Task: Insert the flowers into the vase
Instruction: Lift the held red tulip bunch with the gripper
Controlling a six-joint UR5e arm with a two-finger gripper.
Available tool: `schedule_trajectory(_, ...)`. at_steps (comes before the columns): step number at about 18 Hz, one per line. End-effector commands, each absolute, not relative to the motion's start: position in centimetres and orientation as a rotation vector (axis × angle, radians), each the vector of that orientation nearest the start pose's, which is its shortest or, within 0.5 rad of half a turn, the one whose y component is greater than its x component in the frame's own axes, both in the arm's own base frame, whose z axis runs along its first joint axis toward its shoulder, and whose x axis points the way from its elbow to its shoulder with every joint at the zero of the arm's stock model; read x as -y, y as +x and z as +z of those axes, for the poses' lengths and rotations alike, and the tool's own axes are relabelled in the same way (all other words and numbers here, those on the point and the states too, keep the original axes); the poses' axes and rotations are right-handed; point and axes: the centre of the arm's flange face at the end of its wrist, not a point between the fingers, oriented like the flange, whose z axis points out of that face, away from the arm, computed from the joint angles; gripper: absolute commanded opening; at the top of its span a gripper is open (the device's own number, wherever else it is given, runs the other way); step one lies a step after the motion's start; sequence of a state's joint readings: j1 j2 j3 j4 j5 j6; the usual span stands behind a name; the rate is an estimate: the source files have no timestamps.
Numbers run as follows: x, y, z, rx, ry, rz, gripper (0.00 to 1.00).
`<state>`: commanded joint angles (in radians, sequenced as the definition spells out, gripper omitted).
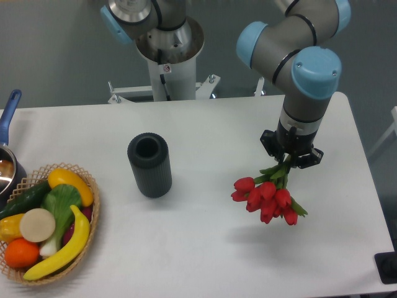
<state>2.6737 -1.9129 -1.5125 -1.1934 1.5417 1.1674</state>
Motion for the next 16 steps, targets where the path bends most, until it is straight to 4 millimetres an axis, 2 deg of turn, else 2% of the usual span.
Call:
schedule_trajectory(9, -41.3, -49.5, 37.8, -0.058, -3.010, 0.121, 0.00)
schedule_trajectory(13, -42.4, -48.2, 40.3, -0.083, -2.863, 0.086, 0.00)
schedule_trajectory(14, -43.0, -47.6, 41.2, -0.100, -2.821, 0.106, 0.00)
schedule_trajectory(16, -44.2, -47.0, 41.9, -0.084, -2.728, 0.100, 0.00)
